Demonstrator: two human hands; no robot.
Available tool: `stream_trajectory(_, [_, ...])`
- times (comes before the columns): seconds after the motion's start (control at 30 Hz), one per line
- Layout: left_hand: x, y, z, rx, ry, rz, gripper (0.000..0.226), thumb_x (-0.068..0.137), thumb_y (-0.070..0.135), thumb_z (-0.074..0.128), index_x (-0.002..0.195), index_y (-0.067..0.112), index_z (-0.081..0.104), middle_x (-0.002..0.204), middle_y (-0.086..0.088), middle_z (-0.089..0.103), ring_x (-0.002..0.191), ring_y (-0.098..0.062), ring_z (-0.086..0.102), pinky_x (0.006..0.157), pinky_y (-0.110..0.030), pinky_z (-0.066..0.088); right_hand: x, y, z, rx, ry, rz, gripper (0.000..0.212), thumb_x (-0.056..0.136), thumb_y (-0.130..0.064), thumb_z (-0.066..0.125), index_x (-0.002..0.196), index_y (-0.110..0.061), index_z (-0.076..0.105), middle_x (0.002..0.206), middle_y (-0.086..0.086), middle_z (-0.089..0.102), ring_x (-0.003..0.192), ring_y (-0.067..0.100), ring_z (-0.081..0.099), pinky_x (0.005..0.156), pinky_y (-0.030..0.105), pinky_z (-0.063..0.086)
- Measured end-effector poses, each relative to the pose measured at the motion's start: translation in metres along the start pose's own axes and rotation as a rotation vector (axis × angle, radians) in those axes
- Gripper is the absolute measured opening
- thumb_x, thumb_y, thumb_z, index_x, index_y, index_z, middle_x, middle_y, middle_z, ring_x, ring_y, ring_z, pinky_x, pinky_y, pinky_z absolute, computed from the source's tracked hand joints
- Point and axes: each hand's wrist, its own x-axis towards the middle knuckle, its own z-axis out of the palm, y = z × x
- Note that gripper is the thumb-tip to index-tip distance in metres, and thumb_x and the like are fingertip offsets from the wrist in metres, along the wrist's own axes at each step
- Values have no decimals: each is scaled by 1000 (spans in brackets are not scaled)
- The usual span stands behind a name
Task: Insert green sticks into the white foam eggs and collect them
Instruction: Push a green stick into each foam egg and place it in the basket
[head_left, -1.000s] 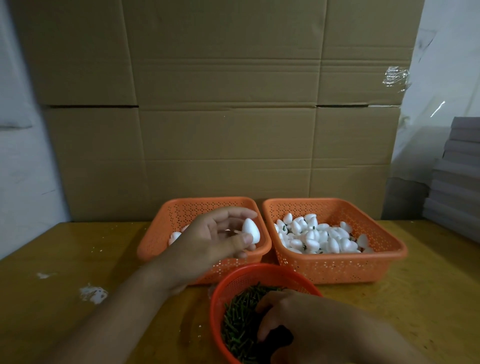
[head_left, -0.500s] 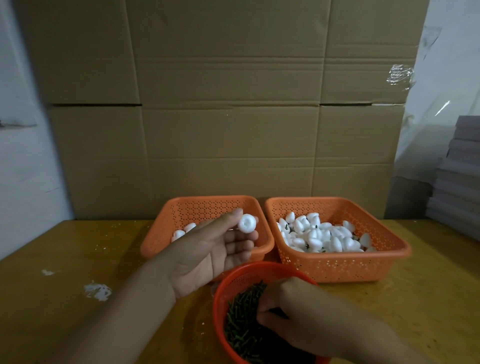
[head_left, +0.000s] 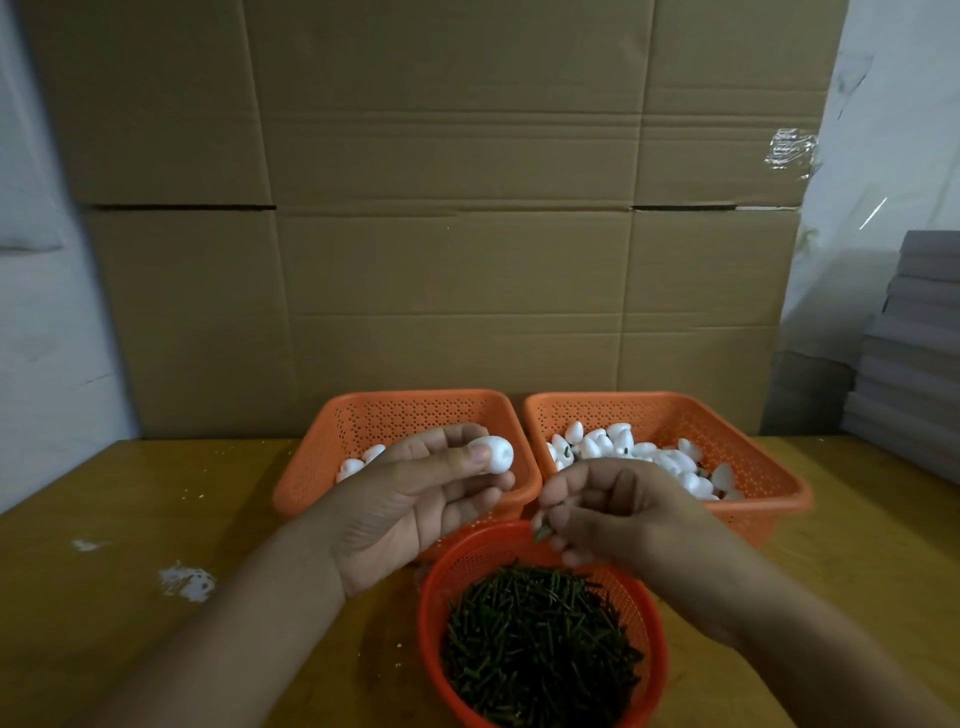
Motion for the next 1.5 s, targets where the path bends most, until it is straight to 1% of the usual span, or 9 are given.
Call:
stream_trajectory(0.1, [-1,0,1,-1,0,2,23,80,7,78,103,10,78,108,-19,71,97,-23,73,75,-25,59,0,-5,1,263,78,15,23,72,-4,70,94,1,69,81,16,71,65,15,67,60,20,57])
stream_trajectory(0.2, [-4,1,4,28,-20,5,26,77,7,78,103,13,79,114,-19,72,104,-24,72,78,-25,59,1,-6,3,410,138,4,18,71,-3,69,89,2,69,79,19,71,59,15,68,54,19,57])
stream_trajectory(0.4, [-7,1,9,151,-2,31,31,69,13,82,99,21,80,110,-10,73,86,-14,71,69,-24,57,3,-2,2,240,237,-110,14,73,-13,72,81,-3,77,79,18,72,61,14,64,56,19,53])
stream_trajectory(0.63, [-8,0,12,235,-18,72,31,70,9,84,98,20,78,117,-14,72,94,-20,73,77,-24,58,2,1,7,5,344,-247,13,83,-18,68,81,-9,77,76,13,74,63,14,65,53,20,51])
stream_trajectory(0.73, [-9,-1,14,296,-15,87,31,71,11,85,99,20,78,118,-13,72,95,-20,73,77,-23,57,1,-1,9,-62,362,-278,18,80,-26,67,78,-10,77,72,14,72,61,20,62,52,24,50])
stream_trajectory(0.9, [-10,-2,17,330,0,98,31,72,10,84,102,16,76,116,-12,73,95,-20,73,77,-24,57,1,2,10,-144,360,-298,14,89,-14,67,78,-9,76,66,13,70,57,24,60,51,28,49])
stream_trajectory(1.03, [-12,-3,21,358,13,116,27,75,7,81,99,16,77,114,-11,74,94,-20,73,76,-23,57,0,2,15,-129,348,-315,15,85,-20,67,78,-10,76,63,7,69,56,13,60,49,23,48])
stream_trajectory(1.13, [-12,-4,24,365,28,130,27,74,7,81,99,15,77,110,-10,75,93,-20,74,75,-22,57,0,5,16,-110,365,-315,13,87,-15,67,79,-9,76,64,7,69,56,12,59,48,23,47])
stream_trajectory(1.5, [-11,-7,26,365,56,152,30,65,15,88,92,20,79,111,-8,75,91,-21,75,74,-23,58,1,9,22,-86,378,-313,16,88,-18,66,77,-10,75,61,-1,68,56,5,57,51,18,44])
